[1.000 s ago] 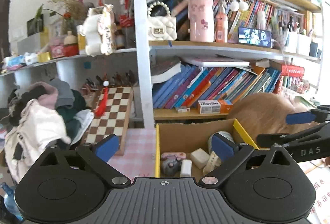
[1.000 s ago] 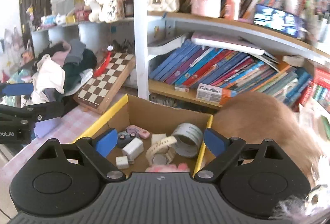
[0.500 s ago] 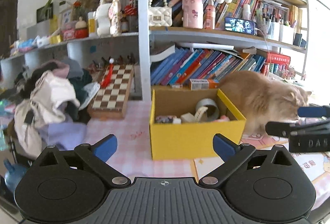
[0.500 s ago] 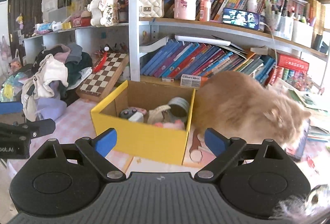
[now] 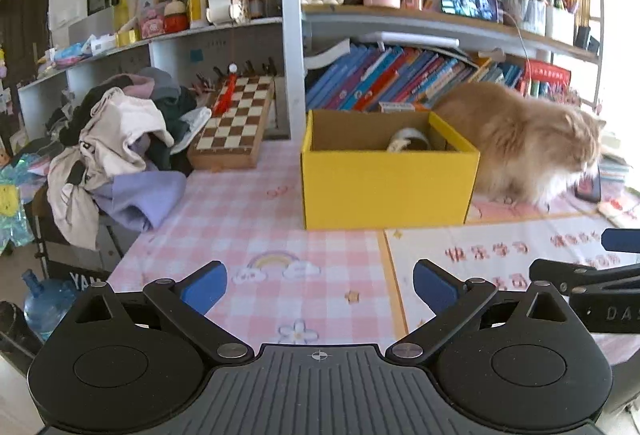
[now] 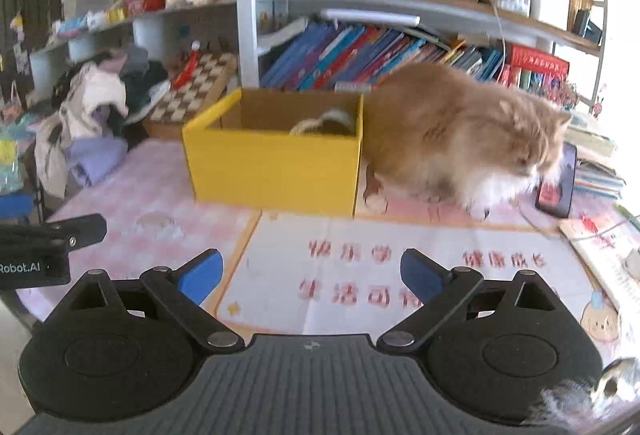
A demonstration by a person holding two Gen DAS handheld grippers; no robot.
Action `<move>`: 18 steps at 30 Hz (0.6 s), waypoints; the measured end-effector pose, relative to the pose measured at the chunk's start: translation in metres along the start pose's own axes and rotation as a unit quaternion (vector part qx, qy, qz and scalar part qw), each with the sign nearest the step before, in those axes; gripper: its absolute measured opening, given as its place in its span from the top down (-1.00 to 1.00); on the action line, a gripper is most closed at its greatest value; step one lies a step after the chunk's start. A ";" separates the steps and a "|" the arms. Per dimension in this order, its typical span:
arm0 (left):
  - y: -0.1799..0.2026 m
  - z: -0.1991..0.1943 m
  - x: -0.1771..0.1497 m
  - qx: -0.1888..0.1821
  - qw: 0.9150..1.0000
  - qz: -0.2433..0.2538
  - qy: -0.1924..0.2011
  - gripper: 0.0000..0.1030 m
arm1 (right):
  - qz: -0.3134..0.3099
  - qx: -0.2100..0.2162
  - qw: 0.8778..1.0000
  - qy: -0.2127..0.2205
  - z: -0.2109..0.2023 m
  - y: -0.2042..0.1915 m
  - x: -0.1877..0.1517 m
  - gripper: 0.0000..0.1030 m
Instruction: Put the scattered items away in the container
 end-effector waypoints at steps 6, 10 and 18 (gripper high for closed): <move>0.005 -0.002 -0.010 0.003 1.000 0.009 -0.006 -1.00 | -0.004 -0.015 1.000 -0.011 -0.002 -0.004 -0.016 -0.93; 0.008 -0.004 -0.015 0.005 1.000 0.014 -0.009 -1.00 | 0.003 -0.019 1.000 -0.013 -0.003 -0.001 -0.020 -0.94; 0.012 -0.004 -0.020 0.006 1.000 0.015 -0.016 -1.00 | 0.008 -0.017 1.000 -0.015 -0.003 0.001 -0.019 -1.00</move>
Point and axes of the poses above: each gripper's, at about its wrist camera, not at the fingertips, and z roughly the way its jaws point, y to its right, x to its top, the point moved 4 cm from there along z, roughly the way its jaws point, and after that the axes turned 8 degrees about x, right-handed, at the moved point
